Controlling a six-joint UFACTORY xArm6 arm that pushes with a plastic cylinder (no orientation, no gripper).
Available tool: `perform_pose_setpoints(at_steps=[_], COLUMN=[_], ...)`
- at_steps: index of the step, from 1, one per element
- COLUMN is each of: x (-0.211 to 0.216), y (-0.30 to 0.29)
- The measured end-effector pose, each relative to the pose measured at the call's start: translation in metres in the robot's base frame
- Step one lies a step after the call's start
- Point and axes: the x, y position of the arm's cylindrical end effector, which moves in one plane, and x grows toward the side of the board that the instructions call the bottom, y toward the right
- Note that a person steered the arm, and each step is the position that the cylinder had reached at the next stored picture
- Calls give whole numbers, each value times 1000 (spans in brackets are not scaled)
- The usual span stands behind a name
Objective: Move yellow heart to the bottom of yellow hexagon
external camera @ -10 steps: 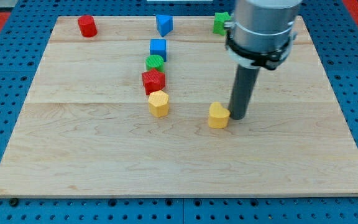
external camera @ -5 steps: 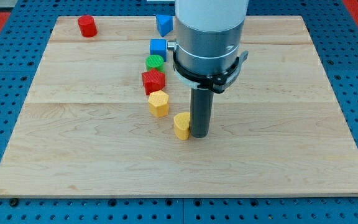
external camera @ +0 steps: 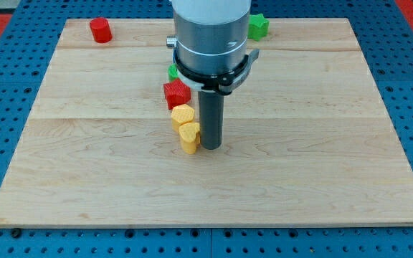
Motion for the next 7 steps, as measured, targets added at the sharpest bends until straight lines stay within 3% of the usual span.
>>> perform_pose_setpoints(at_steps=[4, 7], x=[-21, -4], y=[-19, 67])
